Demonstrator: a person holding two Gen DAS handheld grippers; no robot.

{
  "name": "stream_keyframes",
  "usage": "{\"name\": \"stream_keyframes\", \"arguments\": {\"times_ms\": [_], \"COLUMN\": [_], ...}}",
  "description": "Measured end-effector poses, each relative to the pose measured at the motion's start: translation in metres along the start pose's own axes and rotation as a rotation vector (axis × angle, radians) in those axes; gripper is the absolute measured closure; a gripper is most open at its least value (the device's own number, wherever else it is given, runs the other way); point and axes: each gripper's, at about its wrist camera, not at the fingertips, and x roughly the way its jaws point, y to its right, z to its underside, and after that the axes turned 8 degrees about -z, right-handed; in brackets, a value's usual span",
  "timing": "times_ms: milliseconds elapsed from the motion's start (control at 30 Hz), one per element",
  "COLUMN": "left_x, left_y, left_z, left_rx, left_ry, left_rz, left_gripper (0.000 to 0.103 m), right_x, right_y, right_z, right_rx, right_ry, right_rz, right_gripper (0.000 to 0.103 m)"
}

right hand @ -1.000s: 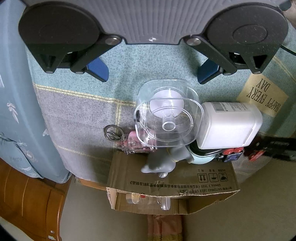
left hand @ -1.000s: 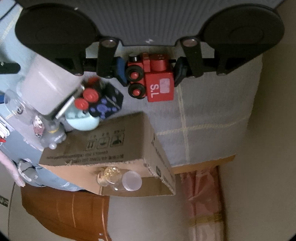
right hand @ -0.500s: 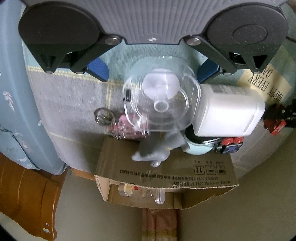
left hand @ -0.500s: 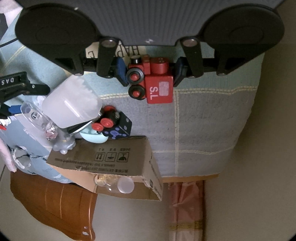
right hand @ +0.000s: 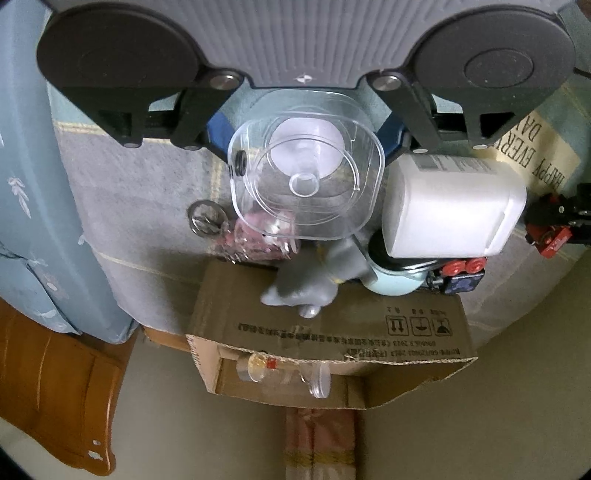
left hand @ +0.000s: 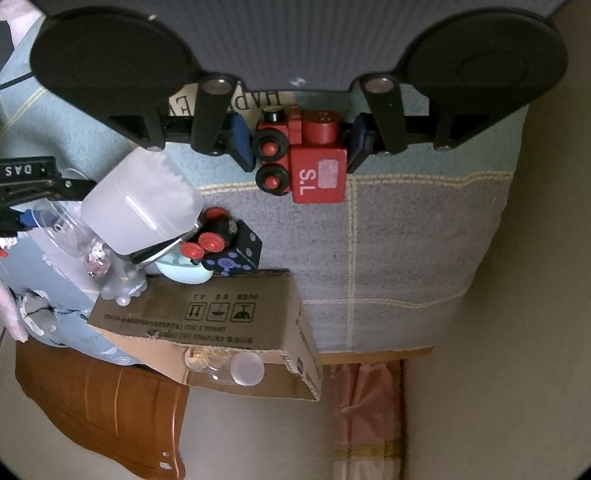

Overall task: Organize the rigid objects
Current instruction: 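Lift the red train with the left tool while the right tool grasps the clear cup, then lower the red train and clear cup into the box and open both tools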

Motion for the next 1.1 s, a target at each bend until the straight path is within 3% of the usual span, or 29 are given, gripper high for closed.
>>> {"name": "stream_keyframes", "arguments": {"times_ms": [600,1100], "left_x": [0.002,-0.028], "left_y": [-0.001,0.003], "left_z": [-0.008,-0.035], "left_rx": [0.031,0.129], "left_ry": [-0.038,-0.027], "left_rz": [0.011,0.045], "left_gripper": [0.055,0.055], "right_x": [0.004,-0.035], "right_y": [0.002,0.013], "right_z": [-0.012,-0.028], "right_rx": [-0.035,-0.119], "right_ry": [-0.043,-0.034], "right_rz": [0.002,-0.062], "right_gripper": [0.023,0.023]}}
